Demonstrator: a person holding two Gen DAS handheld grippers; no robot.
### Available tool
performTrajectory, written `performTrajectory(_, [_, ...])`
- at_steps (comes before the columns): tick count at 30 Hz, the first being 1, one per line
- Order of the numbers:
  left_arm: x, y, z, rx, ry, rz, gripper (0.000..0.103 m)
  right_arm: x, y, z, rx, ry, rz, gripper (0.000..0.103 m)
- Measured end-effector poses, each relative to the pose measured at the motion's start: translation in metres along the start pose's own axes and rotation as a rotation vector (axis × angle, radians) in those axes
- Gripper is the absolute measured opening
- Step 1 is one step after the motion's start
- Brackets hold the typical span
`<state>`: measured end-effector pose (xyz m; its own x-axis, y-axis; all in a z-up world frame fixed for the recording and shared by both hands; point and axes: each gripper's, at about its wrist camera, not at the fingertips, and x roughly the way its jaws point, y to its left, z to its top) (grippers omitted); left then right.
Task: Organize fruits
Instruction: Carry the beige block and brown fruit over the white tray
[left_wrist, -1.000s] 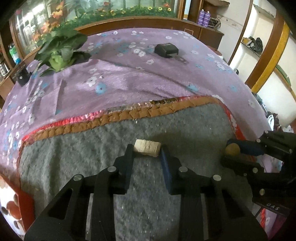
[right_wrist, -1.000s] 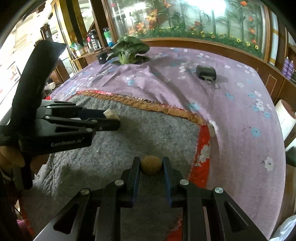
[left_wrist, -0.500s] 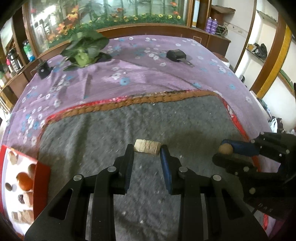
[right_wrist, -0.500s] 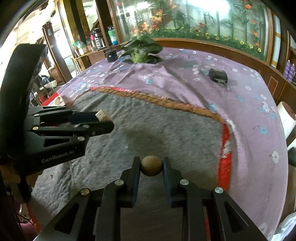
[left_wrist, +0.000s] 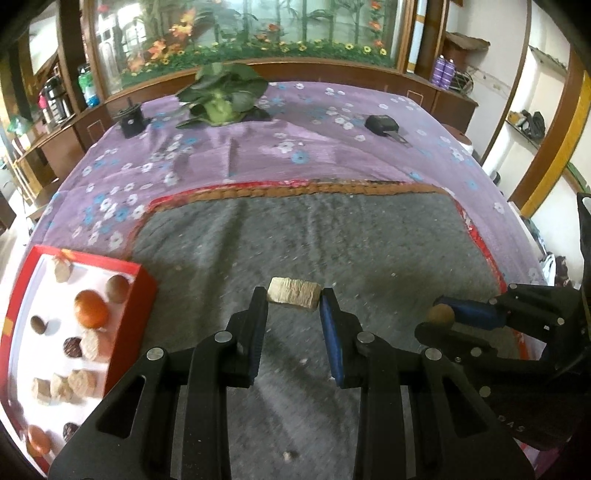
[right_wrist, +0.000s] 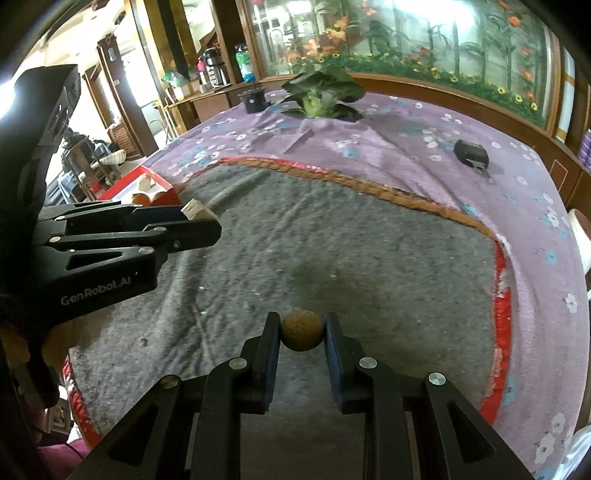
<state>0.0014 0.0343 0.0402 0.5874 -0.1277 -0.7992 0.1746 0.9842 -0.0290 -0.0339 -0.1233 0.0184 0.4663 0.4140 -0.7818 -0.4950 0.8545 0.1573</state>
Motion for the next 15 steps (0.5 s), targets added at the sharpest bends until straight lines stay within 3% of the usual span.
performTrajectory(15, [-0.036,0.063,-0.028,-0.11,-0.024,0.085,0.028,0.014,0.083,0.023,-0.157,0.011,0.082,0.023])
